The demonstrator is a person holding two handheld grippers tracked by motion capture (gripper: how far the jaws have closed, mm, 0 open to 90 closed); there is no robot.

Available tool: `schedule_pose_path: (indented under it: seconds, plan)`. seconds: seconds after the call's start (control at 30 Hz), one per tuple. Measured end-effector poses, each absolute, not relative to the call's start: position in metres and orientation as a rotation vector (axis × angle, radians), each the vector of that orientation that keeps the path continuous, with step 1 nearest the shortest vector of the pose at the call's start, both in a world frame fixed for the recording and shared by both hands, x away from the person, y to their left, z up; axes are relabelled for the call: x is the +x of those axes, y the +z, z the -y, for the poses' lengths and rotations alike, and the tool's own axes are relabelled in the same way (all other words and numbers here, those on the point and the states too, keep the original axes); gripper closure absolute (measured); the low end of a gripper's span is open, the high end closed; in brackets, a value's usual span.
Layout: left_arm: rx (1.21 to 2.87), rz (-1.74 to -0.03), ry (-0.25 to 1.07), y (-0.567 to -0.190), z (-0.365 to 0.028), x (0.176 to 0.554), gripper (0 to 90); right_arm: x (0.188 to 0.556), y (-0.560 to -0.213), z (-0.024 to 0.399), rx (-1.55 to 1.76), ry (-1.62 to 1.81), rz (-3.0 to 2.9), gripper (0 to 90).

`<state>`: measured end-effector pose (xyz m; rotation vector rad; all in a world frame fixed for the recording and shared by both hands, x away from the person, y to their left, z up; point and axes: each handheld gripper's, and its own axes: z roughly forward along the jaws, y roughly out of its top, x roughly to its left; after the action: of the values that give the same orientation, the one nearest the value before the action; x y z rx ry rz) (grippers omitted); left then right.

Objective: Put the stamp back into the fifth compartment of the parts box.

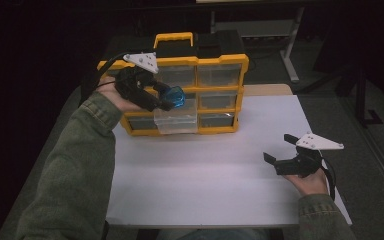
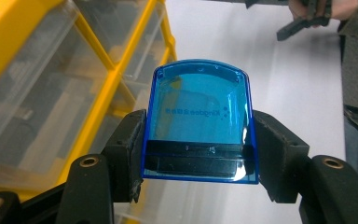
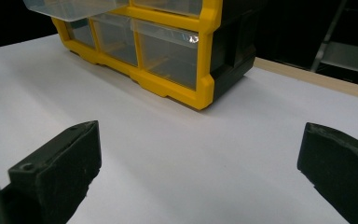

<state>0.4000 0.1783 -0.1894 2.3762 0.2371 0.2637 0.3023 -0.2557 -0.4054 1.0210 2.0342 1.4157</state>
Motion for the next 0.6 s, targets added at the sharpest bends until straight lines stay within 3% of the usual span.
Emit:
schedule_pose_path:
  seconds: [0.6]
  plan:
    - [2.46, -0.295, 0.288, -0.209, -0.167, 0.422, 40.3, 0.302, -0.405, 0.256, 1.018, 1.418, -2.036, 0.0]
